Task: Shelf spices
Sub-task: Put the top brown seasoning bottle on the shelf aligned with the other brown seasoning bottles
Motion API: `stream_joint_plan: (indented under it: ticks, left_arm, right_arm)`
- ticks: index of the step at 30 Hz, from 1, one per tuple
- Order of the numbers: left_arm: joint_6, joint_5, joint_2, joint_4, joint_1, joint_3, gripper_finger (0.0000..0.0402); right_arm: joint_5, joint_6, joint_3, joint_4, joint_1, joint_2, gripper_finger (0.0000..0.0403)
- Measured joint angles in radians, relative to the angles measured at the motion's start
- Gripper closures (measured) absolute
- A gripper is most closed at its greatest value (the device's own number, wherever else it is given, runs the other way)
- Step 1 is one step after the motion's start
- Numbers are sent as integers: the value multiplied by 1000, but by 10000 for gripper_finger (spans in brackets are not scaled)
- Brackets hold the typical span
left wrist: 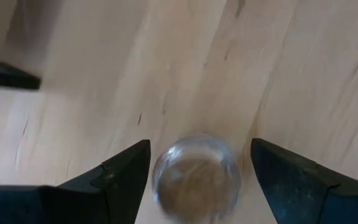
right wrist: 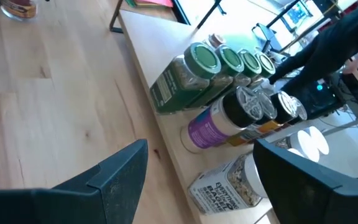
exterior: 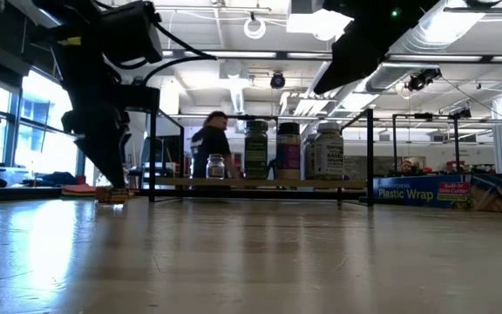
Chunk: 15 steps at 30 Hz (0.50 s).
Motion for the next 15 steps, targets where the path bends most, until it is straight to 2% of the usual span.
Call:
stream_joint_plan:
  ticks: [7, 12, 15]
  left_arm:
    - [37, 45, 88, -3, 4, -1, 146]
    - [5, 62, 106, -67, 4, 42, 193]
    - [33, 60, 100, -94, 4, 123, 222]
  right_arm:
    - [-18, 0, 0, -1, -30, 0, 116]
    - [-18, -16, 0, 1, -38, 0, 116]
    - [-18, -45, 0, 14, -38, 0, 116]
